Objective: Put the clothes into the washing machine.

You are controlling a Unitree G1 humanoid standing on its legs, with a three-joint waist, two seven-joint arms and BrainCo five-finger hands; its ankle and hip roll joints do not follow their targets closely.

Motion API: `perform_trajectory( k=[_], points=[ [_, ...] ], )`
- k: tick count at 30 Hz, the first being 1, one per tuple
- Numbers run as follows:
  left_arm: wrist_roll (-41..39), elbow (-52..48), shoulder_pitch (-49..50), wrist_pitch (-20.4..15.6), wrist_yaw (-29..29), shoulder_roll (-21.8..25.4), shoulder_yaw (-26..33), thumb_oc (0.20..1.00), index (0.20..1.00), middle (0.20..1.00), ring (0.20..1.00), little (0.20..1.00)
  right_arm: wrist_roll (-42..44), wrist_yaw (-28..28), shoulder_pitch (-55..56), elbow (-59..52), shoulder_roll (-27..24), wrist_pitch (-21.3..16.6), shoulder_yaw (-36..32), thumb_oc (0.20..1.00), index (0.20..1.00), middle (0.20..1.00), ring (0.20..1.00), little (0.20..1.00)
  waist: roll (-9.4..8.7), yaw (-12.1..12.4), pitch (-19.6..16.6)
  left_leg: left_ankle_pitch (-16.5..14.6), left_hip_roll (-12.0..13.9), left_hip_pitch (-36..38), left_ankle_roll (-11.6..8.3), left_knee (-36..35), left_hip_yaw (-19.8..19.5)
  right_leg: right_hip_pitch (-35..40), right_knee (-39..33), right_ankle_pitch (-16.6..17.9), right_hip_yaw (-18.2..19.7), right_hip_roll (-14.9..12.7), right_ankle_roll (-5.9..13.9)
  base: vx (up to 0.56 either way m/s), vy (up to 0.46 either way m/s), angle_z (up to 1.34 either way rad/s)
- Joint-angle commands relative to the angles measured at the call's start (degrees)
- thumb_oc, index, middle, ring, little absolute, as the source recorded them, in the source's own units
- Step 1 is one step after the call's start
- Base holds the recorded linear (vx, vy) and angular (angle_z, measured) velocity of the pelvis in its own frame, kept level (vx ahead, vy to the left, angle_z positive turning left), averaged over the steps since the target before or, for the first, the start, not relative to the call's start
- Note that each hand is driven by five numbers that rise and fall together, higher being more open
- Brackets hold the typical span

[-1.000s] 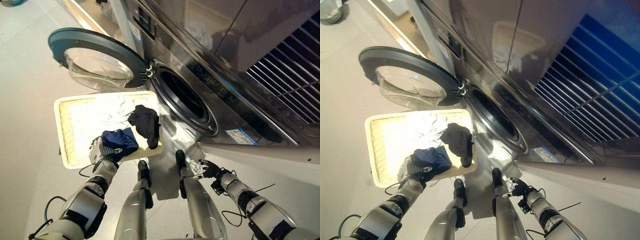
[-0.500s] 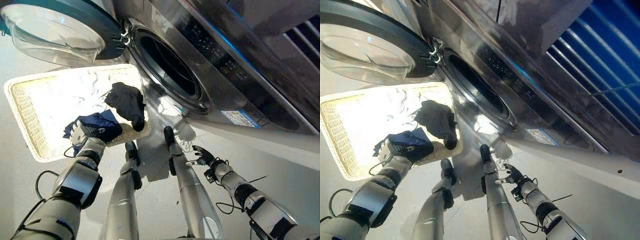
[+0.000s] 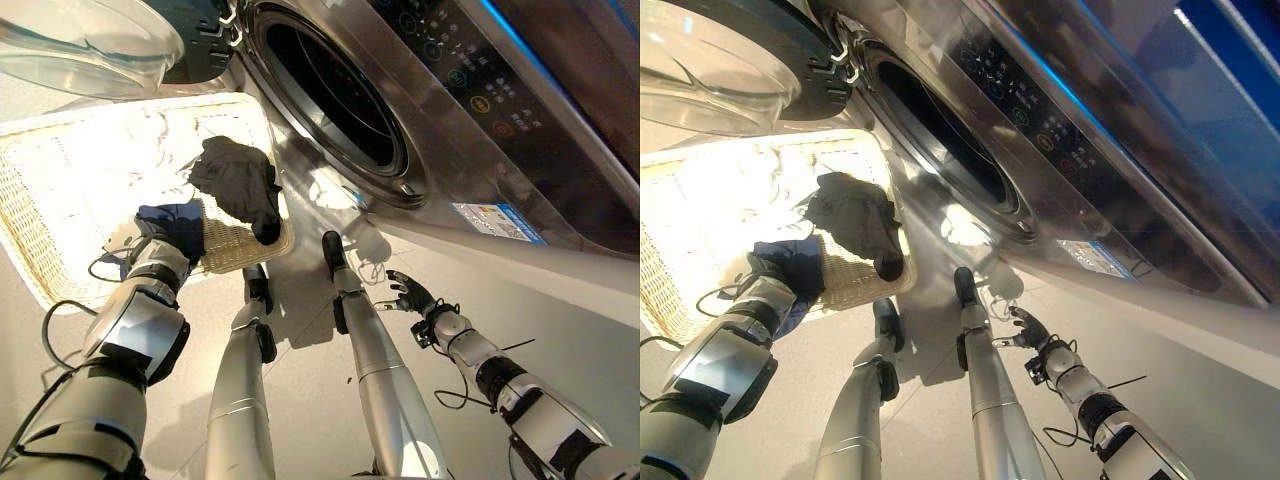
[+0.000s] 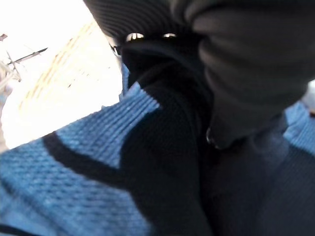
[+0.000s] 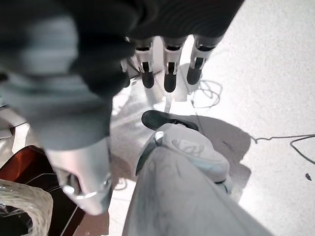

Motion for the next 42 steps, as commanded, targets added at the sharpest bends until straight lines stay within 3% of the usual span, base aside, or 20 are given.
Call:
perform_trajectory(
  k=[1, 5, 7, 9, 11, 12, 16, 23, 25, 27, 32, 33, 34, 36, 38, 40, 42],
  points=[
    [-0.2, 1.2, 4.0, -1.7, -0.7, -1.4, 1.3, 0.2, 0.2, 0.2, 0.2, 0.2, 0.6, 1.3, 1.7, -1.8, -1.8, -1.8, 2.3, 1.0, 1.0, 1.0, 1.0, 1.0, -2.72, -1.0, -1.1, -10.0, -4.5, 1.4, -0.51, 10.7, -1.8, 3.7, -12.6, 8.5, -2.5, 1.0, 1.01, -0.03, -0.025, -0.01],
    [-2.0, -0.1, 4.9, -6.1, 2.6, -1.2, 1.4, 0.2, 0.2, 0.2, 0.2, 0.2, -0.3, 1.3, 2.1, -1.7, -2.1, -1.7, 2.2, 1.0, 1.0, 1.0, 1.0, 1.0, -1.66, -0.3, -1.1, -8.1, -4.5, 4.8, -0.62, 7.5, -2.1, 6.6, -12.4, 7.4, -2.1, 1.6, 0.73, -0.05, -0.046, 0.02],
    [-2.3, -2.0, 5.9, -9.4, 5.0, -0.1, 0.9, 0.2, 0.2, 0.2, 0.2, 0.2, -1.5, 1.5, 2.5, -1.7, -2.5, -1.4, 1.9, 1.0, 1.0, 1.0, 1.0, 1.0, -0.03, 0.8, -1.1, -5.9, -4.6, 9.2, -0.92, 3.4, -2.7, 10.2, -12.7, 6.2, -2.1, 2.1, 0.48, -0.05, -0.062, 0.04],
    [-2.5, -2.4, 6.0, -9.7, 5.3, 0.2, 1.0, 0.2, 0.2, 0.2, 0.2, 0.2, -1.7, 1.5, 2.5, -1.7, -2.6, -1.3, 1.8, 1.0, 1.0, 1.0, 1.0, 1.0, 0.25, 1.0, -1.1, -5.5, -4.5, 9.8, -0.98, 2.8, -2.8, 10.8, -12.7, 6.0, -2.2, 2.2, 0.45, -0.03, -0.035, 0.11],
    [-4.2, -5.9, 7.6, -12.1, 6.9, 2.3, 1.7, 0.2, 0.2, 0.2, 0.2, 0.2, -3.2, 1.4, 3.0, -1.9, -3.2, -0.8, 1.4, 1.0, 1.0, 1.0, 1.0, 1.0, 2.34, 2.2, -1.1, -2.6, -4.3, 14.3, -1.52, -1.7, -3.8, 15.1, -13.5, 4.7, -2.9, 2.2, 0.12, -0.07, -0.077, 0.15],
    [-4.2, -5.9, 7.6, -12.1, 6.9, 2.3, 1.7, 0.2, 0.2, 0.2, 0.2, 0.2, -3.2, 1.4, 3.0, -1.9, -3.2, -0.8, 1.4, 1.0, 1.0, 1.0, 1.0, 1.0, 2.34, 2.2, -1.1, -2.6, -4.3, 14.3, -1.52, -1.7, -3.8, 15.1, -13.5, 4.7, -2.9, 2.2, 0.12, -0.06, -0.103, 0.11],
    [-5.1, -13.5, 12.9, -13.9, 6.6, 4.3, 4.6, 0.2, 0.2, 0.2, 0.2, 0.2, -4.6, 1.6, 4.2, -2.2, -3.6, -0.3, -0.1, 1.0, 1.0, 1.0, 1.0, 1.0, 5.09, 5.2, -1.1, 0.6, -3.4, 20.8, -2.38, -7.3, -5.9, 22.4, -14.0, 2.2, -5.2, 1.9, -0.16, -0.03, -0.107, 0.18],
    [-8.3, -26.0, 22.6, -15.1, 4.0, 3.4, 7.9, 0.2, 0.2, 0.2, 0.2, 0.2, -3.5, 3.1, 5.5, -8.0, -4.9, -0.3, -1.9, 1.0, 1.0, 1.0, 1.0, 1.0, 7.09, 8.8, -2.5, 3.5, -2.6, 26.2, -3.55, -13.0, -7.4, 28.9, -15.2, 0.4, -8.3, 0.8, -0.02, 0.0, -0.091, 0.24],
    [-10.9, -30.5, 26.5, -16.6, 1.3, 2.8, 9.4, 0.2, 0.2, 0.2, 0.2, 0.2, -2.6, 2.9, 6.6, -11.4, -5.0, 0.4, -2.8, 1.0, 1.0, 1.0, 1.0, 1.0, 7.61, 9.5, -3.2, 4.0, -2.3, 27.5, -3.74, -14.4, -7.6, 30.6, -15.6, 0.0, -8.9, 0.5, 0.17, 0.02, -0.048, 0.17],
    [-14.3, -38.3, 33.5, -19.8, -5.1, -0.2, 11.4, 0.2, 0.2, 0.2, 0.2, 0.2, -2.2, 2.7, 9.4, -17.6, -4.3, 0.2, -4.7, 1.0, 1.0, 1.0, 1.0, 1.0, 8.58, 10.7, -4.6, 4.9, -1.7, 29.6, -4.1, -16.9, -7.5, 33.5, -16.8, -0.6, -10.3, 0.3, 0.36, 0.05, -0.082, 0.17],
    [-19.5, -50.9, 41.8, -20.7, -16.2, -3.0, 11.1, 0.2, 0.2, 0.2, 0.2, 0.2, -2.6, 4.1, 13.3, -25.6, -2.5, 0.0, -6.3, 1.0, 1.0, 1.0, 1.0, 1.0, 9.67, 11.8, -6.5, 5.1, -1.5, 32.8, -4.17, -18.5, -7.7, 37.9, -18.2, -1.3, -12.2, -0.2, 0.42, 0.04, -0.049, 0.24],
    [-19.5, -50.9, 41.8, -20.7, -16.2, -3.0, 11.1, 0.2, 0.2, 0.2, 0.2, 0.2, -2.6, 4.1, 13.3, -25.6, -2.5, 0.0, -6.3, 1.0, 1.0, 1.0, 1.0, 1.0, 9.67, 11.8, -6.5, 5.1, -1.5, 32.8, -4.17, -18.5, -7.7, 37.9, -18.2, -1.3, -12.2, -0.2, 0.42, 0.08, -0.028, 0.16],
    [-23.7, -57.9, 45.4, -22.6, -26.8, -4.7, 10.1, 0.2, 0.2, 0.2, 0.2, 0.2, -4.8, 5.8, 14.7, -29.8, -1.7, -0.5, -6.1, 1.0, 1.0, 1.0, 1.0, 1.0, 10.22, 12.0, -7.4, 4.7, -1.8, 34.7, -4.1, -18.2, -7.8, 40.7, -19.2, -1.4, -12.6, -0.5, 0.39, 0.1, -0.01, 0.14],
    [-24.8, -62.3, 46.9, -21.8, -30.6, -5.0, 8.5, 0.2, 0.2, 0.2, 0.2, 0.2, -6.2, 6.7, 15.4, -31.5, -1.7, -0.7, -5.7, 1.0, 1.0, 1.0, 1.0, 1.0, 10.59, 12.1, -8.2, 4.6, -2.0, 35.8, -4.02, -18.2, -8.0, 42.5, -20.0, -1.3, -12.5, -0.5, 0.35, 0.12, -0.005, 0.14],
    [-27.2, -66.8, 48.0, -20.8, -38.2, -4.3, 6.5, 0.2, 0.2, 0.2, 0.2, 0.2, -7.6, 7.8, 15.5, -33.1, -2.0, -1.7, -4.6, 1.0, 1.0, 1.0, 1.0, 1.0, 10.87, 12.3, -9.2, 4.4, -2.1, 37.2, -3.9, -18.2, -7.9, 44.7, -21.0, -1.2, -12.7, -0.6, 0.43, 0.12, -0.016, 0.2],
    [-28.1, -67.7, 48.0, -20.4, -39.7, -4.1, 6.1, 0.2, 0.2, 0.2, 0.2, 0.2, -7.9, 8.0, 15.4, -33.6, -2.1, -1.7, -4.1, 1.0, 1.0, 1.0, 1.0, 1.0, 10.91, 12.3, -9.4, 4.4, -2.1, 37.7, -3.88, -18.3, -7.9, 45.3, -21.3, -1.2, -12.8, -0.6, 0.48, 0.08, -0.006, 0.15],
    [-33.2, -70.7, 47.9, -19.5, -47.1, -3.7, 4.5, 0.2, 0.2, 0.2, 0.2, 0.2, -9.6, 9.1, 14.3, -34.3, -2.6, -2.4, -1.5, 1.0, 1.0, 1.0, 1.0, 1.0, 11.27, 12.4, -10.5, 4.1, -2.0, 39.2, -3.77, -18.6, -7.5, 47.3, -22.0, -1.3, -13.0, -0.6, 0.53, 0.11, 0.006, 0.03]
  ],
)
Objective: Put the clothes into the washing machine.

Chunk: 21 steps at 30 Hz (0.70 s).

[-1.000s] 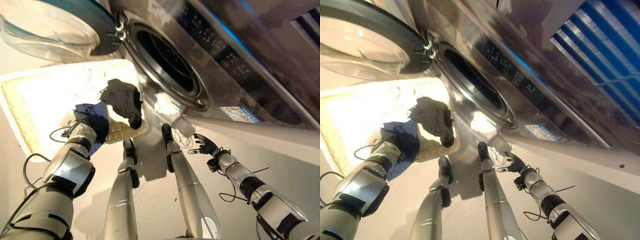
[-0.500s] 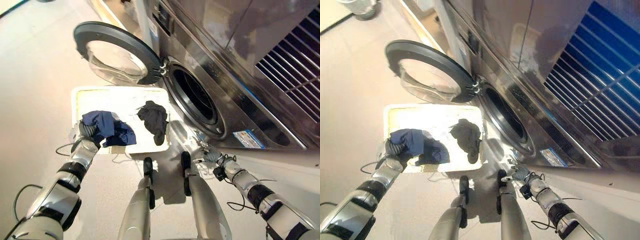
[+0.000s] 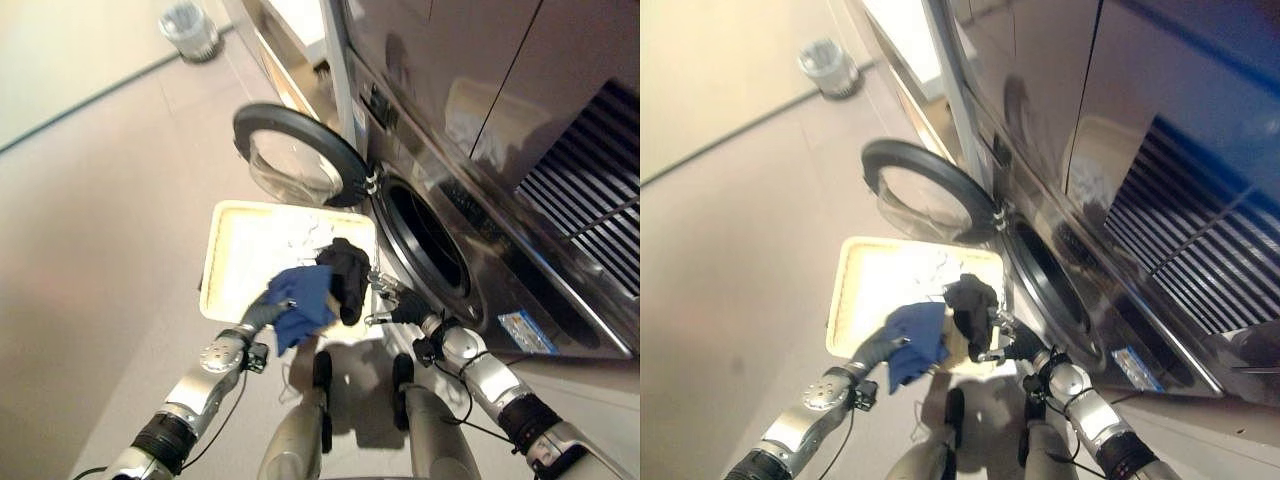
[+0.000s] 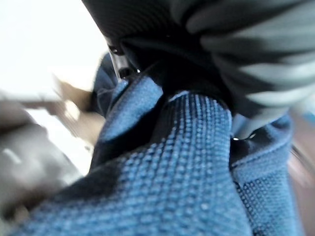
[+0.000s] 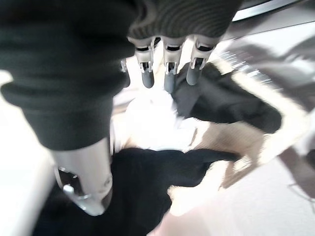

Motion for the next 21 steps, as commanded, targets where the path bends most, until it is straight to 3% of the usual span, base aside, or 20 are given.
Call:
perform_trajectory(
  k=[1, 3, 8, 13, 20, 21],
  points=[
    [-6.9, 1.2, -2.7, -1.1, -9.5, 1.7, 1.8, 0.2, 0.2, 0.2, 0.2, 0.2, -2.5, 1.9, -1.5, -2.6, 0.8, -3.7, 2.3, 1.0, 1.0, 1.0, 1.0, 1.0, -5.39, -0.7, -0.2, -2.8, -4.8, 0.7, 0.37, 3.0, 2.7, 10.5, -18.1, 7.7, 1.2, -0.3, 4.47, 0.09, 0.001, 0.0],
    [-11.2, -2.5, -3.0, 0.2, -14.7, 2.2, 0.1, 0.2, 0.2, 0.2, 0.2, 0.2, -4.9, 3.1, -3.0, -3.5, 0.0, -3.5, 5.4, 1.0, 1.0, 1.0, 1.0, 1.0, -5.22, -0.4, -1.2, -2.9, -4.7, 1.8, 0.41, 2.5, 2.8, 11.9, -18.9, 7.8, 1.0, -0.2, 4.53, 0.08, -0.023, -0.01],
    [-14.2, -4.0, -3.5, 1.7, -18.0, 2.7, -0.8, 0.2, 0.2, 0.2, 0.2, 0.2, -9.5, 5.6, -4.8, -3.7, -0.4, -4.3, 8.1, 1.0, 1.0, 1.0, 1.0, 1.0, -5.51, -0.2, -1.5, -2.9, -4.6, 2.5, 0.4, 2.0, 2.9, 12.7, -19.6, 8.0, 0.8, 0.0, 4.54, 0.02, -0.027, 0.0],
    [-18.1, -5.4, -5.8, 6.4, -25.2, 4.2, -2.2, 0.2, 0.2, 0.2, 0.2, 0.2, -16.0, 8.6, -10.1, -3.5, -3.5, -3.5, 13.8, 1.0, 1.0, 1.0, 1.0, 1.0, -6.65, 0.6, -1.4, -2.8, -4.0, 3.1, 0.41, 0.9, 3.4, 13.4, -20.6, 8.5, 0.3, 0.3, 4.68, -0.03, -0.093, 0.01],
    [-24.6, -8.6, -6.9, 10.8, -29.4, 3.8, -3.9, 0.2, 0.2, 0.2, 0.2, 0.2, -8.0, 16.2, -12.5, -3.6, -3.6, 0.9, 17.3, 1.0, 1.0, 1.0, 1.0, 1.0, -7.67, 1.0, -0.7, -2.9, -3.6, 3.6, 0.55, 0.1, 3.7, 13.5, -21.4, 9.2, 0.2, 0.7, 4.73, -0.05, -0.055, 0.0],
    [-25.4, -8.8, -6.9, 11.0, -29.5, 3.4, -4.0, 0.2, 0.2, 0.2, 0.2, 0.2, -5.5, 17.7, -12.3, -3.5, -3.2, 1.9, 17.5, 0.448, 0.448, 0.448, 0.448, 0.448, -7.78, 1.0, -0.5, -2.9, -3.6, 3.6, 0.56, 0.0, 3.7, 13.5, -21.5, 9.2, 0.2, 0.8, 4.71, -0.06, -0.035, -0.01]
  ],
)
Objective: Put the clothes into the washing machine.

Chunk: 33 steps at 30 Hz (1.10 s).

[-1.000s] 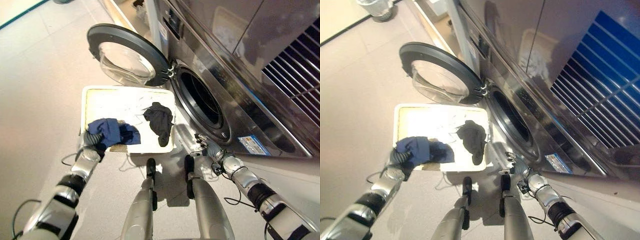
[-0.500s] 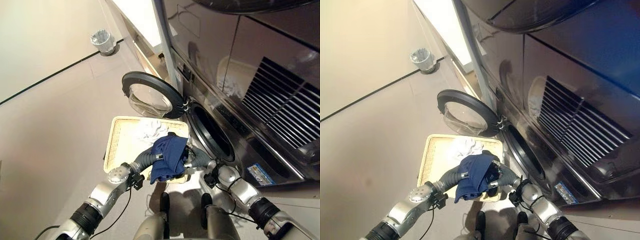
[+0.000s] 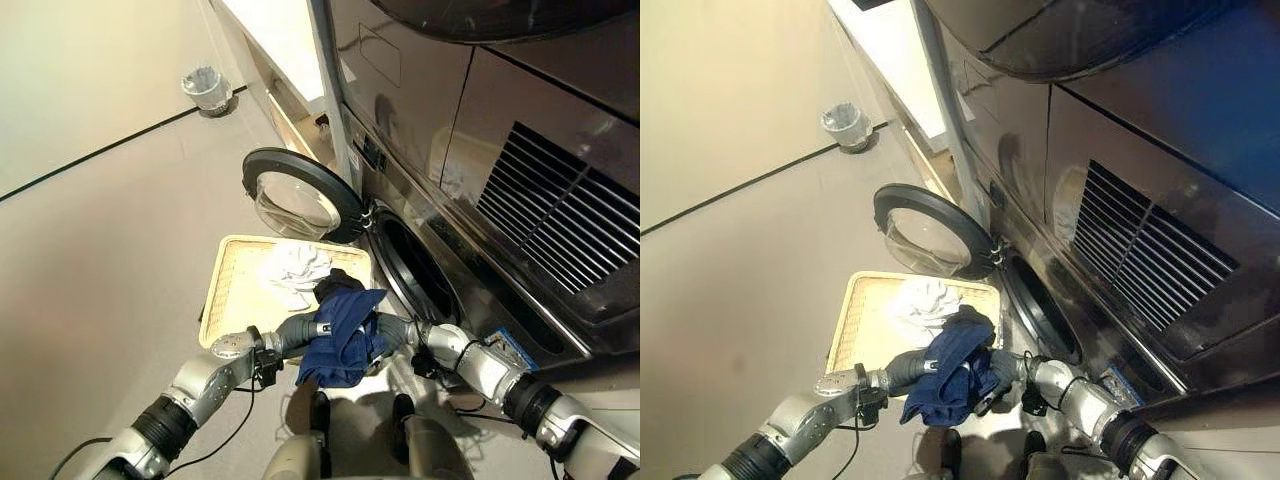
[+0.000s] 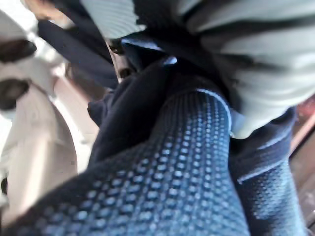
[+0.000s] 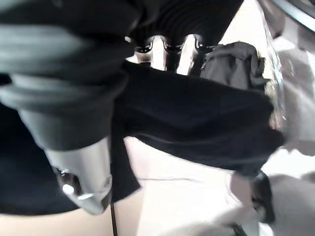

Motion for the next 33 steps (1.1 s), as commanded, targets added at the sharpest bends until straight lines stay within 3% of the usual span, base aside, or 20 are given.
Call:
perform_trajectory(
  k=[1, 5, 8, 10, 11, 13, 14, 16, 18, 20, 21, 28, 33],
  points=[
    [-7.7, -6.2, -3.4, -0.8, -3.3, -1.7, -1.2, 0.2, 0.2, 0.2, 0.2, 0.2, 9.1, 5.1, -3.1, -2.9, 3.8, 1.9, 2.4, 0.2, 0.2, 0.2, 0.2, 0.2, -4.89, 0.8, 1.2, -2.7, -4.3, 2.2, 0.81, -0.5, 2.1, 11.6, -20.9, 9.5, 0.7, 0.0, 5.06, -0.04, -0.024, -0.05],
    [-8.4, -5.8, -3.1, -3.1, 0.8, -3.8, -1.4, 0.2, 0.2, 0.2, 0.2, 0.2, 14.2, 6.7, -1.6, -1.9, 6.2, 5.3, 1.7, 0.2, 0.2, 0.2, 0.2, 0.2, -5.1, 0.9, 1.6, -2.6, -4.3, 2.2, 0.81, -0.6, 2.2, 11.5, -20.9, 9.6, 0.7, 0.2, 4.96, -0.01, -0.006, -0.04],
    [-8.7, -5.1, -2.6, -8.0, 7.2, -5.3, -0.6, 0.2, 0.2, 0.2, 0.2, 0.2, 18.3, 5.7, 0.1, -1.0, 8.0, 8.2, 0.4, 0.2, 0.2, 0.2, 0.2, 0.2, -5.14, 0.9, 2.1, -2.3, -4.2, 1.9, 0.84, -0.9, 2.2, 11.1, -20.7, 9.6, 0.7, 0.3, 4.87, -0.02, 0.001, -0.02],
    [-7.6, -4.6, -1.8, -10.3, 12.2, -6.2, 0.1, 0.674, 0.674, 0.674, 0.674, 0.674, 20.8, 4.7, 1.5, -0.2, 9.1, 9.0, -0.7, 0.2, 0.2, 0.2, 0.2, 0.2, -5.1, 0.9, 2.5, -2.2, -4.1, 1.9, 0.83, -1.1, 2.2, 11.1, -20.6, 9.4, 0.6, 0.3, 4.86, -0.01, 0.003, -0.02],
    [-3.3, -3.2, -0.4, -13.3, 20.0, -7.6, 2.0, 1.0, 1.0, 1.0, 1.0, 1.0, 24.0, 3.2, 4.1, 0.3, 10.9, 10.1, -3.4, 0.2, 0.2, 0.2, 0.2, 0.2, -5.04, 1.0, 3.1, -2.0, -4.3, 1.5, 0.99, -1.0, 1.9, 10.8, -20.4, 9.3, 0.5, 0.4, 4.73, 0.0, 0.0, 0.0],
    [-2.0, -3.0, 0.0, -13.9, 22.4, -8.0, 2.3, 1.0, 1.0, 1.0, 1.0, 1.0, 24.5, 2.7, 4.6, 0.4, 11.2, 10.2, -3.9, 0.2, 0.2, 0.2, 0.2, 0.2, -5.02, 1.0, 3.3, -2.0, -4.3, 1.4, 1.0, -0.9, 1.9, 10.7, -20.3, 9.2, 0.5, 0.4, 4.71, 0.0, 0.0, 0.0],
    [3.5, -2.0, 0.7, -15.7, 29.3, -8.7, 3.4, 1.0, 1.0, 1.0, 1.0, 1.0, 26.0, 1.6, 5.8, 0.7, 12.2, 10.8, -5.7, 0.2, 0.2, 0.2, 0.2, 0.2, -4.91, 1.1, 3.8, -1.9, -4.4, 1.1, 1.03, -0.8, 1.7, 10.5, -20.2, 9.2, 0.5, 0.5, 4.64, -0.01, 0.0, -0.05],
    [8.9, -0.7, 1.2, -16.3, 35.4, -9.0, 4.6, 1.0, 1.0, 1.0, 1.0, 1.0, 28.4, -0.5, 6.6, 1.0, 12.7, 10.3, -7.5, 0.2, 0.2, 0.2, 0.2, 0.2, -4.88, 1.2, 4.5, -1.7, -4.5, 0.5, 1.02, -0.6, 1.6, 10.0, -20.1, 9.1, 0.4, 0.4, 4.55, -0.02, -0.004, -0.05],
    [20.9, 1.4, 1.3, -17.2, 45.5, -6.8, 5.2, 1.0, 1.0, 1.0, 1.0, 1.0, 30.8, -3.5, 7.4, 1.9, 13.1, 8.8, -9.9, 0.2, 0.2, 0.2, 0.2, 0.2, -4.66, 1.4, 5.6, -1.4, -4.6, -0.4, 0.93, -0.4, 1.6, 9.2, -19.7, 9.1, 0.2, 0.3, 4.45, -0.01, -0.002, -0.02],
    [23.5, 2.0, 1.0, -16.9, 47.5, -6.1, 5.1, 1.0, 1.0, 1.0, 1.0, 1.0, 31.7, -4.1, 7.3, 2.0, 13.0, 8.7, -10.2, 0.2, 0.2, 0.2, 0.2, 0.2, -4.62, 1.5, 5.9, -1.4, -4.6, -0.7, 0.9, -0.2, 1.6, 9.0, -19.5, 9.1, 0.0, 0.2, 4.42, 0.0, 0.0, 0.0],
    [30.8, 3.9, 0.2, -15.9, 52.9, -4.3, 4.5, 1.0, 1.0, 1.0, 1.0, 1.0, 33.1, -6.0, 7.0, 2.5, 12.8, 7.7, -11.1, 0.2, 0.2, 0.2, 0.2, 0.2, -4.46, 1.5, 6.6, -1.2, -4.6, -1.4, 0.73, 0.0, 1.7, 8.3, -19.1, 9.1, -0.1, 0.0, 4.4, 0.0, 0.0, 0.0],
    [40.2, 11.9, -1.4, -11.3, 61.1, -2.7, 2.3, 1.0, 1.0, 1.0, 1.0, 1.0, 35.0, -10.4, 5.9, 4.4, 11.4, 4.4, -12.3, 0.2, 0.2, 0.2, 0.2, 0.2, -3.97, 0.8, 8.2, -1.0, -4.6, -3.3, 0.48, 0.9, 2.6, 5.3, -17.7, 9.3, -0.1, -0.5, 4.48, 0.02, 0.043, -0.02],
    [41.1, 18.0, -2.3, -8.8, 64.9, -3.7, 1.6, 1.0, 1.0, 1.0, 1.0, 1.0, 38.9, -13.4, 5.1, 6.1, 11.5, 2.0, -13.3, 0.2, 0.2, 0.2, 0.2, 0.2, -3.58, -0.1, 9.1, -0.7, -4.7, -4.7, 0.42, 1.4, 3.2, 3.1, -16.6, 9.5, 0.3, -0.6, 4.49, 0.03, 0.067, -0.13]
  ],
)
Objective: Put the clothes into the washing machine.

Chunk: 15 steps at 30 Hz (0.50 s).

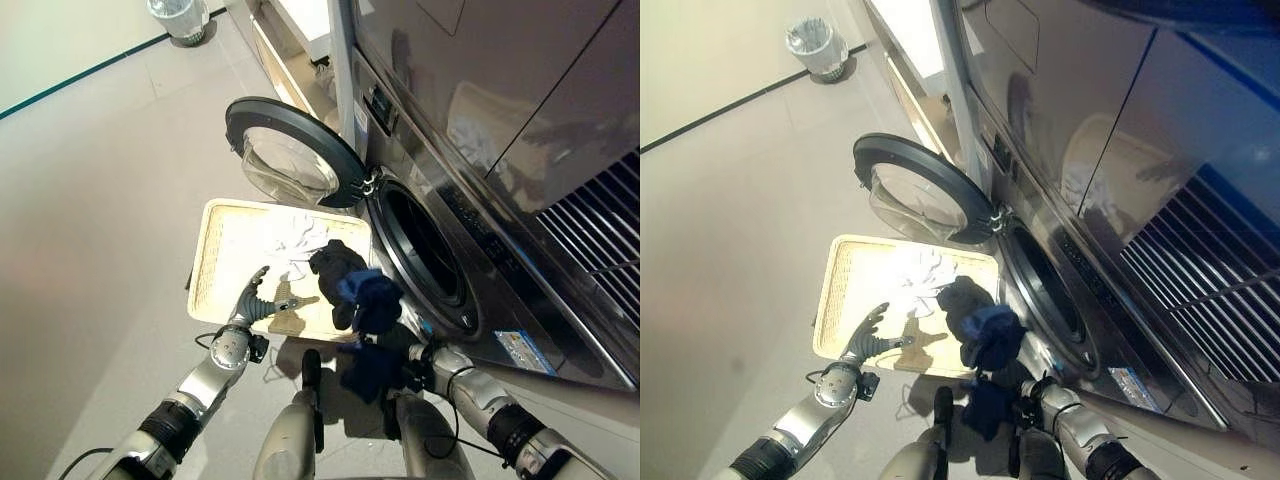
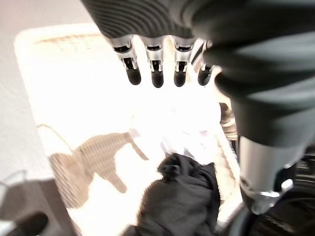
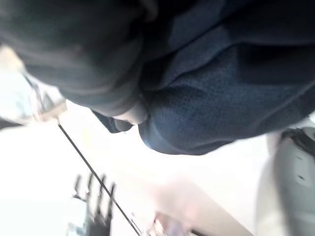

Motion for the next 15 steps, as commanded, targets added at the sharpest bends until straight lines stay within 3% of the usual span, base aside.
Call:
perform_trajectory(
  k=[1, 2, 4, 5, 8, 10, 11, 15],
  points=[
    [3.2, 1.4, -1.4, 1.4, 5.2, -0.5, 0.2, 1.0, 1.0, 1.0, 1.0, 1.0, 5.5, -2.4, -1.7, -3.3, 2.4, -5.5, -0.3, 0.2, 0.2, 0.2, 0.2, 0.2, -3.27, -1.6, 0.9, -0.9, -5.4, -2.9, 0.16, 3.2, 0.7, 3.6, -9.8, 6.0, -1.0, -1.8, 4.1, 0.03, 0.137, -0.26],
    [3.8, 6.3, -2.9, 1.1, 8.9, -2.5, 0.1, 1.0, 1.0, 1.0, 1.0, 1.0, 9.1, -4.5, -3.6, -1.8, 3.0, -7.3, -1.9, 0.2, 0.2, 0.2, 0.2, 0.2, -2.49, -2.4, 2.1, -0.7, -5.7, -4.6, 0.25, 4.1, 1.1, 0.9, -7.9, 5.7, -0.3, -1.9, 3.97, 0.03, 0.137, -0.26],
    [3.8, 6.3, -2.9, 1.1, 8.9, -2.5, 0.1, 1.0, 1.0, 1.0, 1.0, 1.0, 9.1, -4.5, -3.6, -1.8, 3.0, -7.3, -1.9, 0.2, 0.2, 0.2, 0.2, 0.2, -2.49, -2.4, 2.1, -0.7, -5.7, -4.6, 0.25, 4.1, 1.1, 0.9, -7.9, 5.7, -0.3, -1.9, 3.97, 0.04, 0.124, -0.1],
    [-0.7, 11.4, -3.9, -1.8, 12.6, -5.3, 1.4, 1.0, 1.0, 1.0, 1.0, 1.0, 11.5, -8.2, -5.9, -0.1, 3.9, -11.3, -3.7, 0.2, 0.2, 0.2, 0.2, 0.2, -1.47, -3.0, 2.4, -0.5, -6.1, -7.3, 0.39, 5.3, 1.4, -2.6, -5.7, 5.2, 0.4, -2.3, 3.88, 0.06, 0.144, -0.19],
    [-1.6, 12.7, -4.0, -2.9, 13.4, -6.0, 1.8, 1.0, 1.0, 1.0, 1.0, 1.0, 11.8, -9.2, -6.6, 0.2, 4.2, -12.1, -4.2, 0.2, 0.2, 0.2, 0.2, 0.2, -1.17, -3.1, 2.4, -0.4, -6.3, -8.1, 0.48, 5.6, 1.4, -3.7, -5.0, 5.2, 0.6, -2.4, 3.87, 0.05, 0.082, -0.18],
    [-4.1, 17.2, -4.5, -7.0, 16.6, -9.2, 3.0, 1.0, 1.0, 1.0, 1.0, 1.0, 16.7, -15.4, -13.3, 3.3, 4.4, -17.2, -10.2, 0.2, 0.2, 0.2, 0.2, 0.2, 0.46, -2.7, 2.4, -0.2, -7.2, -13.6, 0.93, 8.0, 1.4, -10.3, -1.1, 4.6, 1.3, -3.1, 3.68, 0.09, 0.089, -0.01],
    [-4.2, 17.3, -4.7, -7.1, 16.6, -9.3, 3.0, 1.0, 1.0, 1.0, 1.0, 1.0, 16.8, -15.3, -13.6, 3.5, 4.4, -17.3, -10.3, 0.2, 0.2, 0.2, 0.2, 0.2, 0.48, -2.6, 2.4, -0.2, -7.2, -13.9, 0.93, 8.1, 1.5, -10.6, -0.9, 4.6, 1.3, -3.1, 3.68, 0.06, 0.035, 0.03],
    [-5.3, 18.5, -4.0, -9.8, 19.0, -10.8, 2.9, 1.0, 1.0, 1.0, 1.0, 1.0, 18.4, -25.1, -27.5, 11.6, 0.7, -24.5, -20.0, 0.2, 0.2, 0.2, 0.2, 0.2, 3.28, -0.8, 2.4, -0.1, -7.4, -19.1, 1.54, 9.7, 1.2, -16.7, 2.6, 3.7, 1.8, -2.7, 3.31, 0.05, 0.013, -0.01]
  ],
)
